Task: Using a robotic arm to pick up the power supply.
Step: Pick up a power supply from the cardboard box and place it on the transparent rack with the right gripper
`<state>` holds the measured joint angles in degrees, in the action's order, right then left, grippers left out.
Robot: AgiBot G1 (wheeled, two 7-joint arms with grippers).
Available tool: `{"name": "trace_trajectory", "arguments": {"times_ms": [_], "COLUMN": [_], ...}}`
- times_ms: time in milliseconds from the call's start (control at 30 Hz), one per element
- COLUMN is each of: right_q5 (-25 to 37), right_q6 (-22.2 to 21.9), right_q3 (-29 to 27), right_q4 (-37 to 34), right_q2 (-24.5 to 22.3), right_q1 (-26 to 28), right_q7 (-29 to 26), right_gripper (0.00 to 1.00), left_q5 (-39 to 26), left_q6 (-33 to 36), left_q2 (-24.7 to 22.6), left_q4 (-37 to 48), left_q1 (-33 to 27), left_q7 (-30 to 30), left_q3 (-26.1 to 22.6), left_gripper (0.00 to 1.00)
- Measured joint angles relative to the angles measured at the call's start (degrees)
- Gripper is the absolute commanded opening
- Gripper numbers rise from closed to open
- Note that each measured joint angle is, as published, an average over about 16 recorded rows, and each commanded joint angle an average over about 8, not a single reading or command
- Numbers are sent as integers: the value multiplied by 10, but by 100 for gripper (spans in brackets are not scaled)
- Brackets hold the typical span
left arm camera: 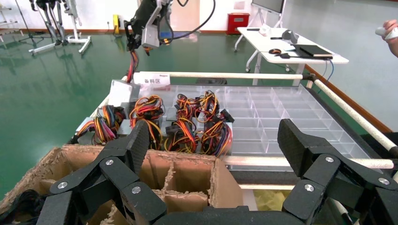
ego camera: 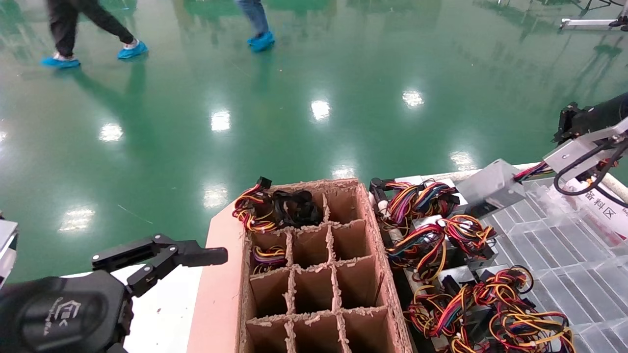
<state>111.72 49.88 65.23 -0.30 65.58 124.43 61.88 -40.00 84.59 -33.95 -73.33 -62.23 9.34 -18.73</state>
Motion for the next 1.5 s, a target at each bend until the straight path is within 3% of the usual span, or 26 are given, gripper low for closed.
{"name": "trace_trajectory", "arguments": {"times_ms": [400,1167,1200,1433,1500], "right_q5": [-4,-18,-19,-24,-26], "right_q6": [-6,-66,-67,-70,-70], "right_q3": [-3,-13,-13,-17,-18], "right_q4": [7,3,3,-2,-2], "right_q2": [22,73,74,73,73], "right_q1": [-8,-53,-55,-62,-63], "right_q7": [-5,-27,-28,-36,-38], "right_gripper": [0,2,10,95,100], "left_q5": [0,0,0,1,1], "left_q6": [0,0,0,0,0], "left_q2": [0,0,0,0,0], "left_q4": [0,0,0,0,0], "left_q1": [0,0,0,0,0], "left_q7": [0,0,0,0,0], "left_q3": [0,-1,-1,-1,-1], "left_gripper": [100,100,100,100,100]}}
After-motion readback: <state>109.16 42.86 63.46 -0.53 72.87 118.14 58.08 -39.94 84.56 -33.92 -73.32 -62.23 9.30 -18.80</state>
